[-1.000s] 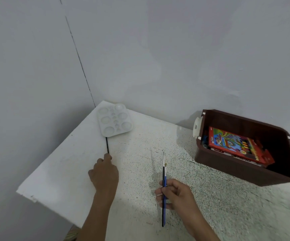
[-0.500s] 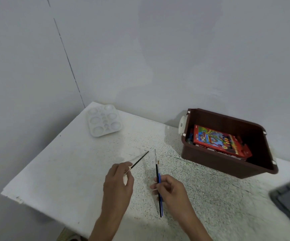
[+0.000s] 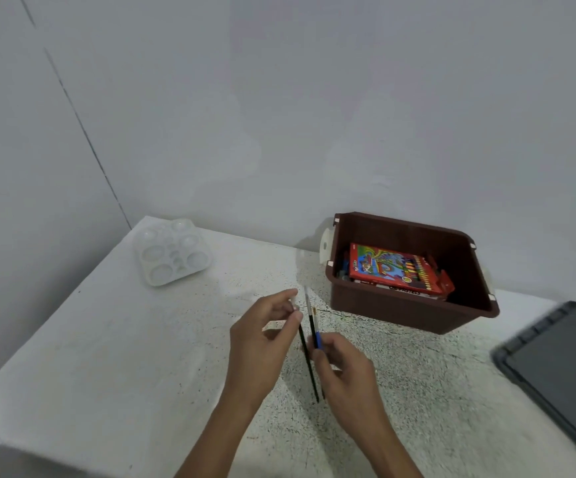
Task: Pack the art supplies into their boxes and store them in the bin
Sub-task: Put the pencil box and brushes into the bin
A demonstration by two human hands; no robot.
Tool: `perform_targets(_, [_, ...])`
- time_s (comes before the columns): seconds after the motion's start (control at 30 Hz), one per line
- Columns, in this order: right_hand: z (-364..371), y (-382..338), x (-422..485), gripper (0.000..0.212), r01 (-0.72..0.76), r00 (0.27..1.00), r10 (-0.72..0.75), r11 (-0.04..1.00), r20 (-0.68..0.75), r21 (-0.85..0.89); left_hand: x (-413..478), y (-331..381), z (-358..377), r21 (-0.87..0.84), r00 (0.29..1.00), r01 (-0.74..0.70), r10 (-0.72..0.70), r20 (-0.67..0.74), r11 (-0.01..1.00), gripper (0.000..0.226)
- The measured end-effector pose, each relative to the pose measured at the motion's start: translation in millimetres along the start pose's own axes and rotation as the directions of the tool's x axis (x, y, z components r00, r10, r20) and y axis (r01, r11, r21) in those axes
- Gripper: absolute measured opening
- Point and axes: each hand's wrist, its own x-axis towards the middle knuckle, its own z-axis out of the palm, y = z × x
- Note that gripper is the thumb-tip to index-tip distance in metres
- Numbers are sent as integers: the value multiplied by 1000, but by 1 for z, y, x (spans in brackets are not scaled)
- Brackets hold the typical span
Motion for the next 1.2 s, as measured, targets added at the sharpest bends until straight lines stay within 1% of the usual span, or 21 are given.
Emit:
perform_targets(0.13, [-6,3,-5,23,-62,997,59,995,42,77,6,-1,11,-175,991,111,-95,97,978,26])
perform_targets(0.23, [-14,6,-7,24,-108,993,102,987,60,115,6,0,18,-221,975,166,-127,182,961,23])
perform_targets(0.33, [-21,7,-12,22,-182,981,166,968,103,174,7,-1,23,-201,954,215,-161,254,956,20])
perform_targets(0.4, [-26,7,-16,19,-230,969,205,953,136,196,6,-2,28,-157,922,255,-190,338,954,19])
perform_targets(0.47, [-31,8,-21,17,-277,956,243,933,167,231,4,-2,33,-171,887,314,-224,405,934,17])
perform_targets(0.63, [-48,7,-30,17,-348,919,276,904,282,247,3,1,42,-190,830,400,-266,490,897,12])
perform_targets(0.77, [-61,5,-34,20,-383,891,273,880,362,280,2,0,48,-174,796,410,-258,548,895,14])
perform_targets(0.87, [-70,6,-35,18,-391,876,271,883,398,259,1,2,53,-173,793,396,-241,559,902,19])
perform_targets(0.9, [-72,8,-34,17,-384,877,276,894,392,230,1,4,55,-155,798,371,-230,557,916,23])
perform_targets(0.93, [-77,10,-33,17,-377,885,285,903,368,205,3,5,58,-104,808,314,-208,551,944,27])
perform_targets(1.0, [-88,16,-27,17,-357,910,303,920,284,162,9,4,64,38,834,142,-141,533,989,34])
perform_targets(1.03, [-96,18,-24,18,-336,925,300,933,233,131,12,3,68,97,849,67,-108,518,993,35])
perform_targets(1.13, [-121,17,-12,17,-225,970,228,973,79,-42,24,6,79,238,880,-151,20,474,959,24])
perform_targets(1.2, [-138,9,-1,16,-144,989,150,963,6,-229,35,7,86,329,868,-314,129,479,891,25])
